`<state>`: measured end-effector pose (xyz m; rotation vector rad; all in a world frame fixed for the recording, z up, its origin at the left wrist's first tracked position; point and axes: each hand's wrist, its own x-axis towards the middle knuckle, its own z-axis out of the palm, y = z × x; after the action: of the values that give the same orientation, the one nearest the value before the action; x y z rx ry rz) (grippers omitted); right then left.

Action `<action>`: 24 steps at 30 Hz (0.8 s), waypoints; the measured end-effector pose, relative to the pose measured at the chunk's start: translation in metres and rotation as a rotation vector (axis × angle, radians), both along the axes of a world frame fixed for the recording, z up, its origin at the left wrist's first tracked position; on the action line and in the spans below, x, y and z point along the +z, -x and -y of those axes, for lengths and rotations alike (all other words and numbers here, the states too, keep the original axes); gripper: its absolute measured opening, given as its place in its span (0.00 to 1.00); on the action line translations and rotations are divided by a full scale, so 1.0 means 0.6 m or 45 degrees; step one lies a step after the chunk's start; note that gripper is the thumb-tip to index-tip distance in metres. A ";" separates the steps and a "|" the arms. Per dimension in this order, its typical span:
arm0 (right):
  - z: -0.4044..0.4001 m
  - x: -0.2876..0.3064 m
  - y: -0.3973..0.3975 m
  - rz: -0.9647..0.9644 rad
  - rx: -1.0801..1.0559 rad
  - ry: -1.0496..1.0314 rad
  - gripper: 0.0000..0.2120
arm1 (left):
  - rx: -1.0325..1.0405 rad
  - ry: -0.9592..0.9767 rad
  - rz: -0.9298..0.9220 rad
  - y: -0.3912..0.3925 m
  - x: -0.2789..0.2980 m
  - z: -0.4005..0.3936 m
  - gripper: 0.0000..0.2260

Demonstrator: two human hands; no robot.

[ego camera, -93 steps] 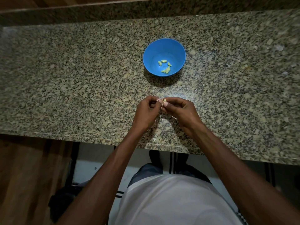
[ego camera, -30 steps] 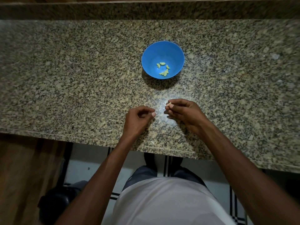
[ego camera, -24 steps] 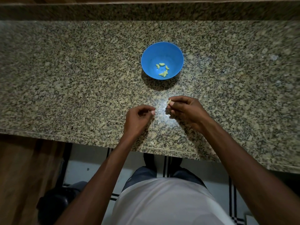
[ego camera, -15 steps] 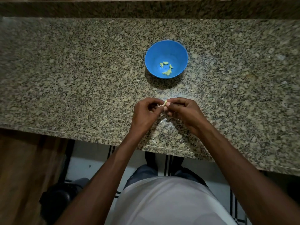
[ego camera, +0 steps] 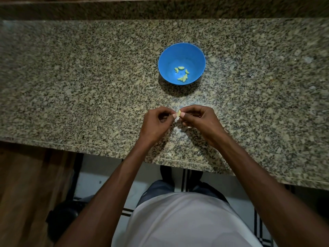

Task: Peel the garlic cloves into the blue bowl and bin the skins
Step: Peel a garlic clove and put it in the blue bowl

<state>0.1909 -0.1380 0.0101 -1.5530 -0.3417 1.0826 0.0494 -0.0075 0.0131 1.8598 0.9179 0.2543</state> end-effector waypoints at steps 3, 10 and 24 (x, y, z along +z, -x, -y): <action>0.002 -0.003 0.001 -0.042 0.052 -0.017 0.07 | 0.045 0.031 -0.014 0.001 -0.003 0.000 0.04; 0.021 -0.021 -0.029 0.098 0.024 0.116 0.06 | 0.202 0.027 -0.076 0.008 -0.013 0.004 0.03; -0.031 0.001 -0.031 1.211 0.348 0.120 0.12 | 0.388 0.084 -0.117 0.066 -0.021 -0.022 0.10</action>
<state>0.2093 -0.1192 0.0105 -2.0747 -1.1811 0.4807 0.0097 0.0059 0.0006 1.6782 1.2597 0.3220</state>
